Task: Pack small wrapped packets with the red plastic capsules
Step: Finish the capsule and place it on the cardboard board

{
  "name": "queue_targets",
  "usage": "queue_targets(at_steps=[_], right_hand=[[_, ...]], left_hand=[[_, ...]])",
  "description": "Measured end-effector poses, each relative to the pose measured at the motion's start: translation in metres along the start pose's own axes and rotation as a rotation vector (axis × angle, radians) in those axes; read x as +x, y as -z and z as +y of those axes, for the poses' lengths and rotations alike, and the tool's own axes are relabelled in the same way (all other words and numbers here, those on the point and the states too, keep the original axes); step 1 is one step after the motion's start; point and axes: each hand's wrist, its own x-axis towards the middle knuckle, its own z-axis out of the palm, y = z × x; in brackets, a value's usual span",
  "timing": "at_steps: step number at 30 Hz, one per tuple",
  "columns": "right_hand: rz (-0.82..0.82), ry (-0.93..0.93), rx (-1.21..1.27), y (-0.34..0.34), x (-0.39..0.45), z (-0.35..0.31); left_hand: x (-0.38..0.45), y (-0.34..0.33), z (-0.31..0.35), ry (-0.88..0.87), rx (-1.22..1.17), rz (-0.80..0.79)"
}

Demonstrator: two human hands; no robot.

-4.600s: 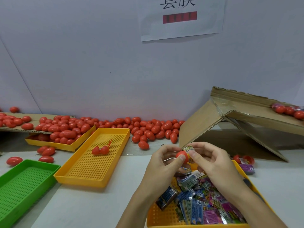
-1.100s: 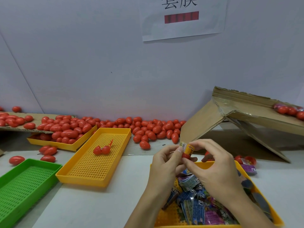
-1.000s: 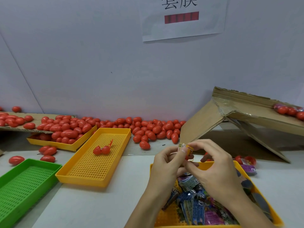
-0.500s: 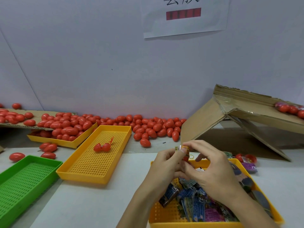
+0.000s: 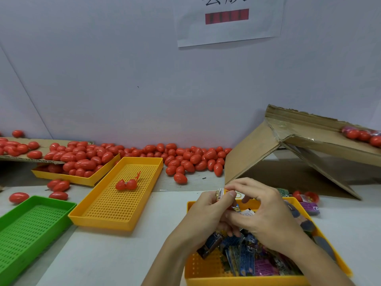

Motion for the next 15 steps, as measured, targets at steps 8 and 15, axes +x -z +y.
queue_targets(at_steps=[8,15], right_hand=[[0.032,-0.008,0.075,-0.003,-0.001,-0.003],[0.094,-0.001,0.114,-0.006,-0.001,-0.006]], left_hand=[[-0.001,0.004,-0.001,0.042,-0.095,-0.026],[0.002,-0.007,-0.002,0.011,-0.227,0.058]])
